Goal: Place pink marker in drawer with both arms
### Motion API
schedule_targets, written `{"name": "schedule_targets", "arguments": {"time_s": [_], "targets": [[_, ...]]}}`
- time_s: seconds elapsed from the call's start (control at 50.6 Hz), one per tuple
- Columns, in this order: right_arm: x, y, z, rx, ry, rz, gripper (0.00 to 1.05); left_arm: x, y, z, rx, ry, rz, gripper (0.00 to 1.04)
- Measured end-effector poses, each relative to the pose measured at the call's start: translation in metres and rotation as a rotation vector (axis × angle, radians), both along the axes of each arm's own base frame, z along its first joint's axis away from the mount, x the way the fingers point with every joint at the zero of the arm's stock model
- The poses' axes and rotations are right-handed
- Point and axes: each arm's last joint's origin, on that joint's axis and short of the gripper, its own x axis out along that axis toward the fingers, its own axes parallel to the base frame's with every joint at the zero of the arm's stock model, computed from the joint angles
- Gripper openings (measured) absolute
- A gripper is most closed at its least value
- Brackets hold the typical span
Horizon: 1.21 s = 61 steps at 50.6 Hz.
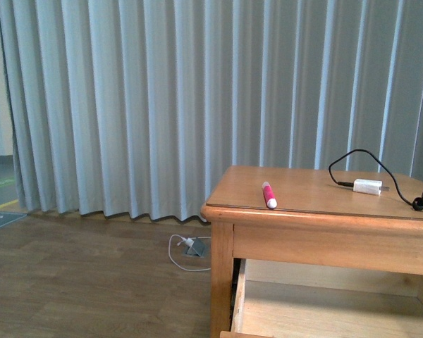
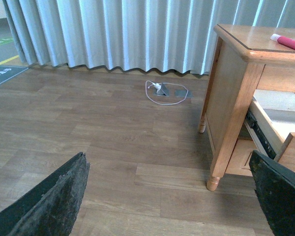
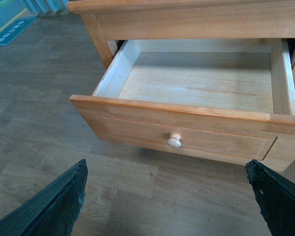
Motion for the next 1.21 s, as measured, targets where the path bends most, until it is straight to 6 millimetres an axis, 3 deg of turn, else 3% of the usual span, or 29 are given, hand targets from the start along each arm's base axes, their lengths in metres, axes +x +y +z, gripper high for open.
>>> {"name": "schedule_targets", "arguments": {"time_s": [0.138, 0.217, 0.336, 0.494, 0.771, 0.988, 1.206], "targets": [[0.000, 0.000, 0.000, 0.000, 0.000, 0.000, 0.96, 0.000, 0.000, 0.000, 0.000, 0.000, 0.000, 0.99], [0.000, 0.000, 0.000, 0.000, 0.000, 0.000, 0.96, 0.004, -0.002, 0.001, -0.044, 0.008, 0.097, 0.99], [0.000, 0.000, 0.000, 0.000, 0.001, 0.000, 0.96, 0.026, -0.016, 0.022, -0.061, 0.003, 0.092, 0.99], [0.000, 0.000, 0.000, -0.001, 0.001, -0.003, 0.96, 0.095, -0.036, 0.067, -0.031, -0.021, -0.004, 0.99], [0.000, 0.000, 0.000, -0.001, 0.001, -0.003, 0.96, 0.214, -0.099, 0.077, 0.063, 0.102, -0.169, 0.99], [0.000, 0.000, 0.000, -0.001, 0.001, -0.003, 0.96, 0.277, -0.147, 0.094, 0.096, 0.105, -0.258, 0.99], [0.000, 0.000, 0.000, -0.001, 0.001, -0.003, 0.96, 0.326, -0.191, 0.103, 0.115, 0.129, -0.331, 0.99]]}}
